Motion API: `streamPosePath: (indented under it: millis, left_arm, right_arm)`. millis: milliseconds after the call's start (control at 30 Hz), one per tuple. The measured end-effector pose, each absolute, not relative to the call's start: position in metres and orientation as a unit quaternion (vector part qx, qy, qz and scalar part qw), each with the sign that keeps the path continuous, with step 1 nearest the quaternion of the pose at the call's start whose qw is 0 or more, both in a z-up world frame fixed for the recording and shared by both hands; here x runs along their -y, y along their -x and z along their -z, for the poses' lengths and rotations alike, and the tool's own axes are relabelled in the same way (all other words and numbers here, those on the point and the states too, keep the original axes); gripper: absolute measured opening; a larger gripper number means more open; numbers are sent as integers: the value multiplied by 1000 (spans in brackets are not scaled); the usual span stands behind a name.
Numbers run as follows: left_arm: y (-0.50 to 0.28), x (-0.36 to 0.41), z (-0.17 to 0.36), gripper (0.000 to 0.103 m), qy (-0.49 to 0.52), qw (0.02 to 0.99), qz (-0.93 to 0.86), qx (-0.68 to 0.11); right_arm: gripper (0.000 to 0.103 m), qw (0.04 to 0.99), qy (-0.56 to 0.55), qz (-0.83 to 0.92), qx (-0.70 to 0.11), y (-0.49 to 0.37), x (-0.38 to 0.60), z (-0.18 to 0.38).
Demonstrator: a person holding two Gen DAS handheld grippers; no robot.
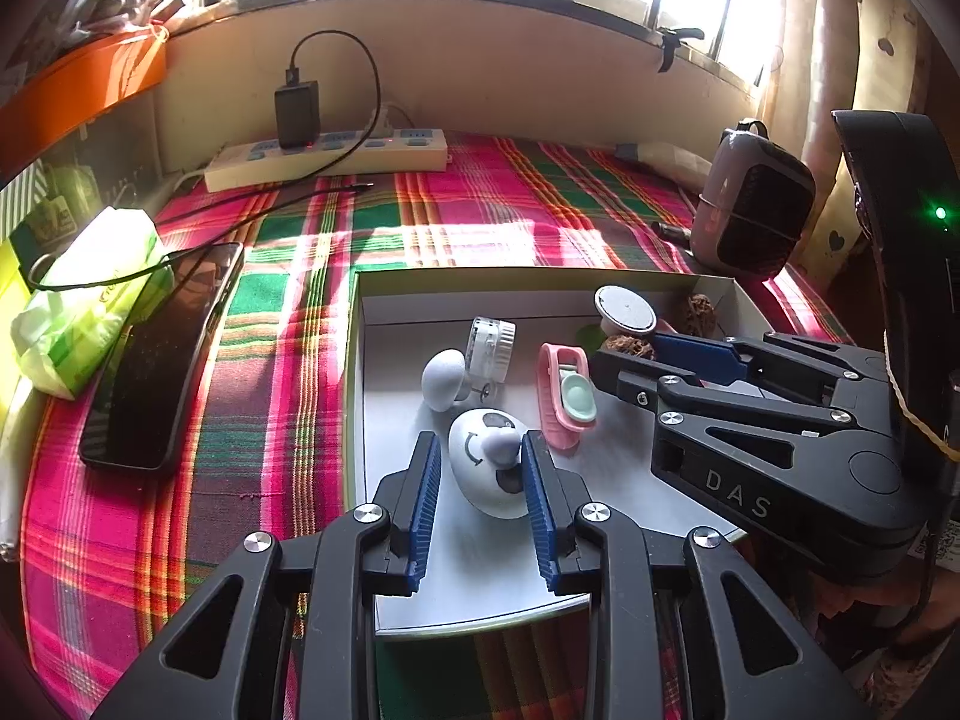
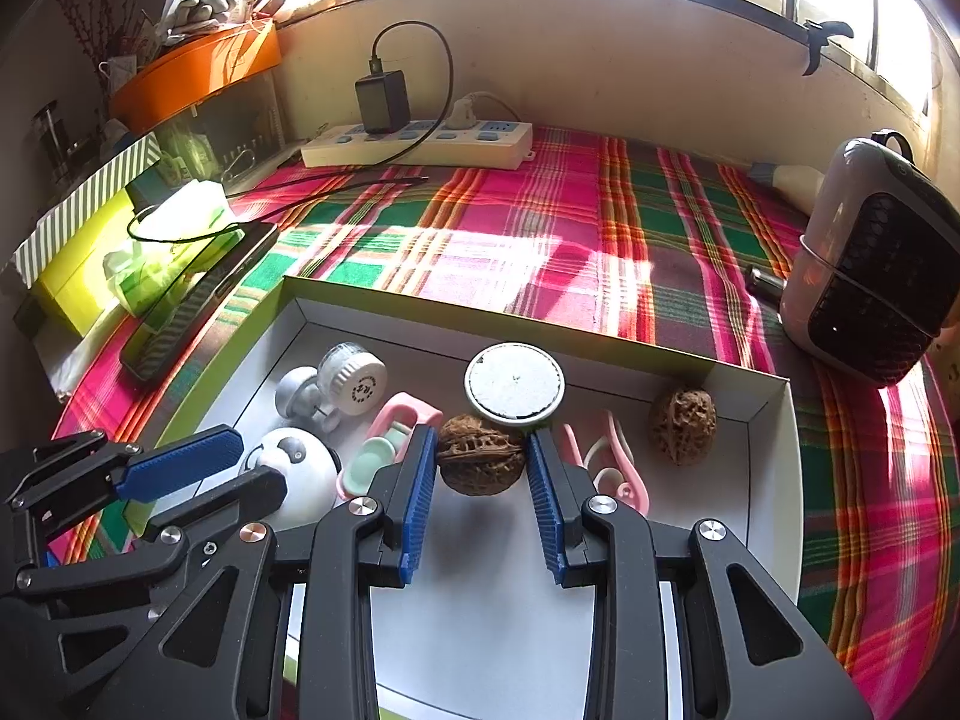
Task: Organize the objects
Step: 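Carry the white knobbed item into the box with the left tool while the right tool carries the walnut, then lower and open the left tool releasing the white item while the right tool releases the walnut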
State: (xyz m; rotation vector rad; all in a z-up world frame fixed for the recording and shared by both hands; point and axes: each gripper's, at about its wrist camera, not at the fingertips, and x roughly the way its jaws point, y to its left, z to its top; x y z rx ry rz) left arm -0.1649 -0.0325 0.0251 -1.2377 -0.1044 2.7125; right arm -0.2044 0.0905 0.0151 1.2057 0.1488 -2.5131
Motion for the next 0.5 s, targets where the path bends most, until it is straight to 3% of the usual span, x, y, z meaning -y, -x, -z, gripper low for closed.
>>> streamPosePath:
  millis: [500]
  left_arm:
    - [168,31,-25,26,413,76,-907,28]
  right_arm:
    - [32,177,-432,883,-46,211,-87,-11]
